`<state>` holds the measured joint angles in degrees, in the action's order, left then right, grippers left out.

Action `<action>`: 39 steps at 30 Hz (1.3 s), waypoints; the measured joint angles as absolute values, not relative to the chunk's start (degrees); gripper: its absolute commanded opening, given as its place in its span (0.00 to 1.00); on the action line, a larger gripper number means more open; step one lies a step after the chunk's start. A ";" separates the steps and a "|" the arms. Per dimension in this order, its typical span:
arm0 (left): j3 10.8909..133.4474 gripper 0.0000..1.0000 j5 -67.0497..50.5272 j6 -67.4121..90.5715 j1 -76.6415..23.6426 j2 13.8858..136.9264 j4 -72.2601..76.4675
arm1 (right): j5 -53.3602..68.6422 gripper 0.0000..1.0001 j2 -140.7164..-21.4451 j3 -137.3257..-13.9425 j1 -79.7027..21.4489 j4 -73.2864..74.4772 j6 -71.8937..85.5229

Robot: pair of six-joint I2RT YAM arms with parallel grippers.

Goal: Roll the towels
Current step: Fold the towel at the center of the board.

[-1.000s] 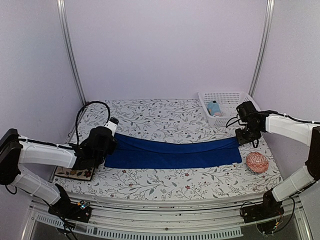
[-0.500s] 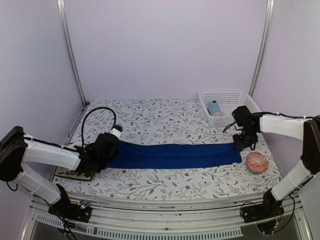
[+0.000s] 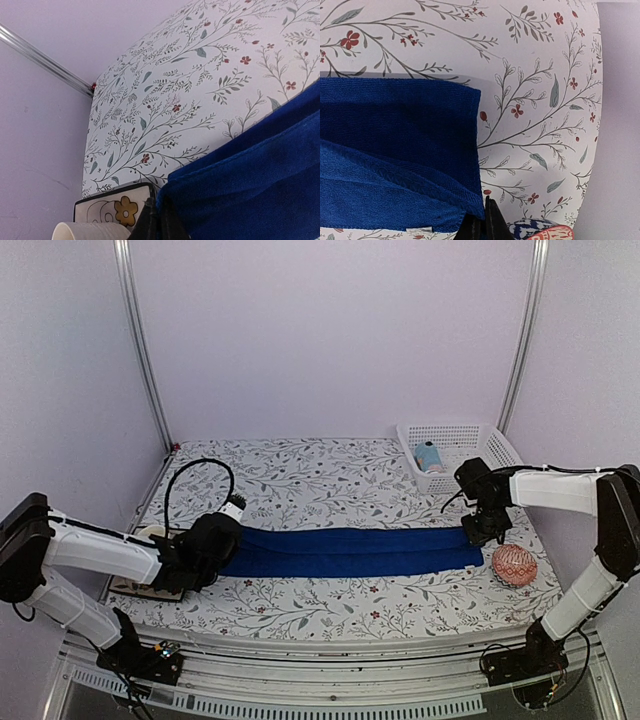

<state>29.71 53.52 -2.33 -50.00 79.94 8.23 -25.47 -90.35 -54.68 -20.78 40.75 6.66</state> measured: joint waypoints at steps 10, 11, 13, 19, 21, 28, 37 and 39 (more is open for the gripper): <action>24.82 0.01 56.21 -0.93 -50.61 74.26 9.96 | -26.41 0.04 -86.89 -54.87 -22.90 41.06 6.87; 24.21 0.01 56.42 -0.80 -50.74 73.21 10.28 | -26.44 0.05 -86.26 -54.87 -23.05 41.01 6.87; 23.27 0.01 56.77 -0.78 -51.07 71.40 10.92 | -26.41 0.05 -85.23 -54.87 -23.49 40.88 6.90; 22.35 0.03 57.49 -0.82 -51.62 70.32 12.84 | -26.48 0.06 -83.74 -54.68 -24.95 40.27 7.97; 22.33 0.03 57.54 -1.02 -52.07 70.91 13.34 | -26.63 0.06 -83.66 -54.68 -25.43 40.25 8.29; 22.33 0.04 57.78 -2.07 -54.02 72.84 14.50 | -28.88 0.09 -82.41 -54.06 -26.00 39.94 10.55; 22.33 0.05 58.54 -2.61 -54.87 73.34 15.46 | -31.53 0.11 -78.98 -51.81 -26.17 39.77 12.84; 22.33 0.05 58.78 -2.79 -55.05 73.34 15.66 | -31.79 0.12 -77.97 -51.79 -26.20 39.75 13.06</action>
<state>22.33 58.78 -2.79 -55.05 73.34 15.66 -31.79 -77.97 -51.79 -26.20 39.75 13.06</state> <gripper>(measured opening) 0.050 0.112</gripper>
